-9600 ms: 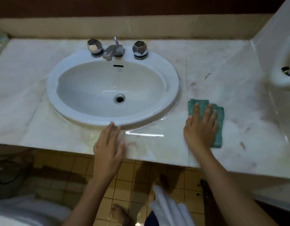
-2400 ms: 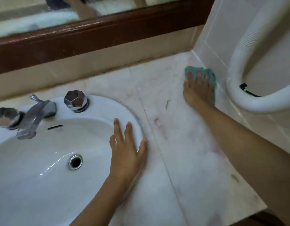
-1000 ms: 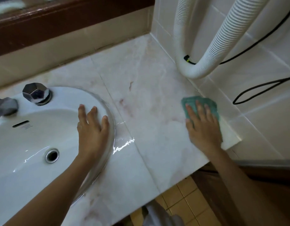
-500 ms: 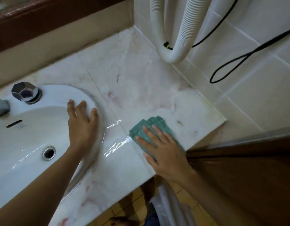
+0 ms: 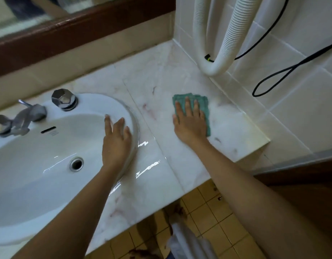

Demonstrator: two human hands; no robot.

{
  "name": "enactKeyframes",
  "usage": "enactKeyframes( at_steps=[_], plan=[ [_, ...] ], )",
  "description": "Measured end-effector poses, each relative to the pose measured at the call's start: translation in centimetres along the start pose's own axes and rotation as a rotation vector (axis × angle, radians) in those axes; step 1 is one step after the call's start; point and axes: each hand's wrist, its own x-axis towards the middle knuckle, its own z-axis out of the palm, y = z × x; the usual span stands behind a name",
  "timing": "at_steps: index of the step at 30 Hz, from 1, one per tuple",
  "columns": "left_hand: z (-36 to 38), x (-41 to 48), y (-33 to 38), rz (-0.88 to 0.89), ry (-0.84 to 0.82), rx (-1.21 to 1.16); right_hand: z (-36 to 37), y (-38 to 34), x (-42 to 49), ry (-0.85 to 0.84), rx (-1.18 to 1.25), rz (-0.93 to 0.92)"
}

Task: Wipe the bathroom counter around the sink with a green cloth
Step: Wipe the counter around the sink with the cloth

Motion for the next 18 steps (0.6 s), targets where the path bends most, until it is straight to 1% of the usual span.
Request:
enactKeyframes(
  at_steps=[2,4,6,7,9,10,13,15,18],
  plan=[
    [-0.2,-1.3,-0.6,-0.007,0.007,0.004,1.3,-3.1,-3.2,-0.017,0.018,-0.115],
    [-0.4,-2.8,-1.0,-0.022,0.045,0.011,2.2,-4.8,-8.0,-0.052,0.012,-0.288],
    [-0.6,-4.6,-1.1,-0.006,0.094,0.038,2.4,-3.6,-12.3,-0.084,-0.031,-0.487],
    [-0.7,-5.6,-1.3,0.005,0.11,0.078,2.2,-2.1,-13.5,-0.119,-0.045,-0.553],
    [-0.8,-7.6,-1.8,0.045,0.12,0.193,1.3,1.5,-13.2,-0.122,-0.058,-0.599],
    [-0.8,-8.4,-2.2,0.069,0.124,0.232,1.0,2.9,-12.1,-0.118,-0.068,-0.57],
    [-1.0,-9.6,-3.7,0.141,0.156,0.246,0.4,3.9,-8.0,-0.074,-0.092,-0.365],
    [-1.0,-10.4,-4.6,0.195,0.173,0.235,0.7,2.2,-6.0,-0.044,-0.088,-0.241],
    [-1.5,-11.9,-5.5,0.229,0.149,0.184,1.4,-1.6,-5.2,-0.036,-0.018,-0.067]
  ],
)
